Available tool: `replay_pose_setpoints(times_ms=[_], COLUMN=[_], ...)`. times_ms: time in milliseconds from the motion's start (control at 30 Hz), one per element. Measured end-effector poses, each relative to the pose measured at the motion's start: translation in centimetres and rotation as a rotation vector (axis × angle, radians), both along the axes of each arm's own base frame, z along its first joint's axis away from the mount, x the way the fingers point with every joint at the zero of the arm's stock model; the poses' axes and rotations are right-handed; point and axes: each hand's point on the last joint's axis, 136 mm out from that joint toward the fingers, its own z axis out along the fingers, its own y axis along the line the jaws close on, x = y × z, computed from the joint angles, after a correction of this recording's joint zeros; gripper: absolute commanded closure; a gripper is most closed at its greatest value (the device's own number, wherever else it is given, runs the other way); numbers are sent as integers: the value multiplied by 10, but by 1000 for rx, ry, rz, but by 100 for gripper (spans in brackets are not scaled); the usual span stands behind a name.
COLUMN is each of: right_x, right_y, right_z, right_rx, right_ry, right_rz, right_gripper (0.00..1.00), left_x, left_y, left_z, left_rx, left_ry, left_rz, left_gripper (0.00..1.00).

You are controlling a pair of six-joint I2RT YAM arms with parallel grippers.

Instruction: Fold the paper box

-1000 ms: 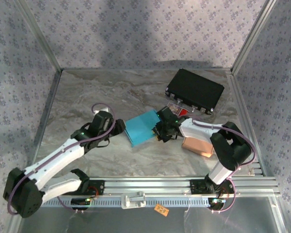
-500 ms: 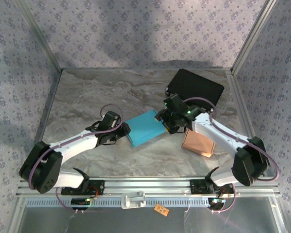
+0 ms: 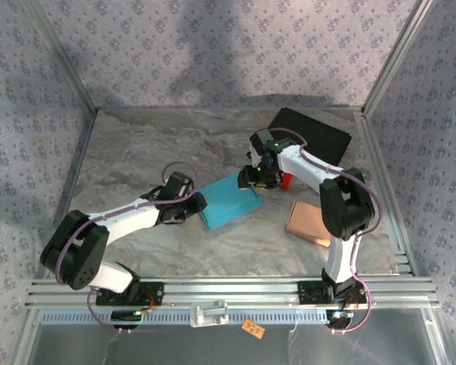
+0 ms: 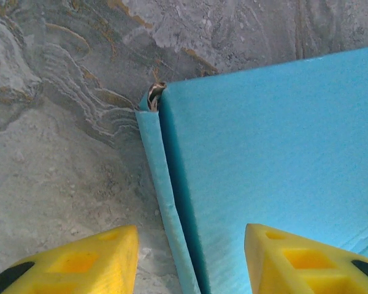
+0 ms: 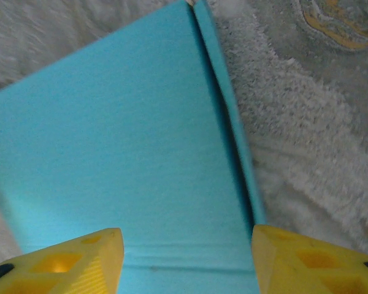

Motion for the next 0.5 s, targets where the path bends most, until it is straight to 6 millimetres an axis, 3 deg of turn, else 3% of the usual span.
replay_pose_setpoints(times_ms=[233,400,500], right_x=[7,6,9], right_y=[-9,-8,-7], right_z=[-18,-34,-32], right_rx=[-55,-60,-35], right_ry=[7,38,40], right_rz=[90,123,126], right_gripper=[40,56,60], left_x=[10,20,22], left_y=[-4,-11,-12], left_z=[-11,-10,-8], left_rx=[4,-7,-6], left_ry=[17,4,-2], left_rz=[0,-4,-9], left_gripper=[54,58,61])
